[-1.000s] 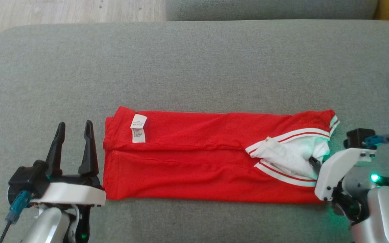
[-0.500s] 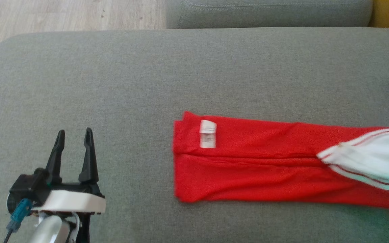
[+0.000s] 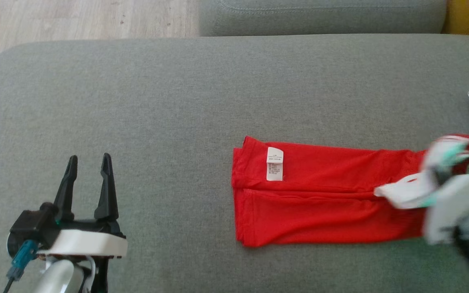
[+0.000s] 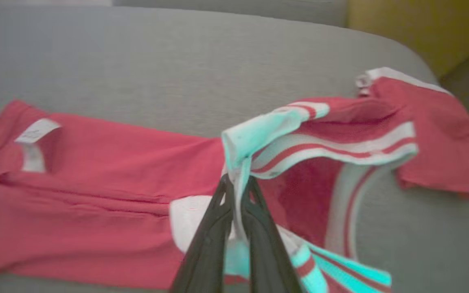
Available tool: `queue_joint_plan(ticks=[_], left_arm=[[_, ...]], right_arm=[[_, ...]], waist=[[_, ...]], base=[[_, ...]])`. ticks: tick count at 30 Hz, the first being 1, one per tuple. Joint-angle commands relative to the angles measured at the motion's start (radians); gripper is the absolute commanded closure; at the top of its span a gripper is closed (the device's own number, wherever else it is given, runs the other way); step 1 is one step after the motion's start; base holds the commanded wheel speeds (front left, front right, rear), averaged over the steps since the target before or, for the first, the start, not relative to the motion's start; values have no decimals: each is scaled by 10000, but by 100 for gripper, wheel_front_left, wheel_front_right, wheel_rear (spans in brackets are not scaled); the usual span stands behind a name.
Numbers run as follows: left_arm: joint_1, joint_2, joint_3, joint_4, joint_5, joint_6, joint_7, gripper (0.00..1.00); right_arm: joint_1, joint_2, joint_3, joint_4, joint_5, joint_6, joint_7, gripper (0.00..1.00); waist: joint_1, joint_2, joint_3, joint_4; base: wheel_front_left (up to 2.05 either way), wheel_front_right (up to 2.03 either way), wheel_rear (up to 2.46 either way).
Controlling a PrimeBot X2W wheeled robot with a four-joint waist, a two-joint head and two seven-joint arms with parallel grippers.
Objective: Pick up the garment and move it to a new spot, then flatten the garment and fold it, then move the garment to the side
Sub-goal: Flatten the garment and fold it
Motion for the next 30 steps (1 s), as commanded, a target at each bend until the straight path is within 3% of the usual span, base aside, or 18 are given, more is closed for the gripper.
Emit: queue_joint_plan(ticks=[1,5,12,17,27,28,29,30], left_arm=[[-325,318,388,-295,74,33,-5,0],[-374,362,384,-320,59,35,31,0],[-578,313,277,-292,52,-7,80,0],[-760,229,122,-197,85,-78,106,0],[-1095,76,-123,84,167,-231,83,0],[-1106,72,-132,109,167,-245,78,0],[-1116,66,-138,133,164,-256,72,0],[-1125,61,-145,156,161,-266,68,0]], right_arm=[[-268,-170,861,-514,179,67,109,100],[-620,-34,2768,-302,620,67,117,100],[-1943,441,5135,1521,1253,67,-167,100],[-2908,725,6207,3038,1563,67,-304,100],[-4092,857,7077,5232,2531,67,-1064,100],[-4153,858,7174,5325,2721,67,-1150,69],[-4196,858,7242,5414,2880,67,-1220,24],[-4231,859,7274,5520,3008,67,-1274,0]], waist=[[0,0,9,33],[0,0,77,112],[0,0,221,317],[0,0,335,535],[0,0,405,842],[0,0,401,846],[0,0,398,847],[0,0,396,845]], base=[[0,0,0],[0,0,0],[0,0,0],[0,0,0],[0,0,0],[0,0,0],[0,0,0],[0,0,0]])
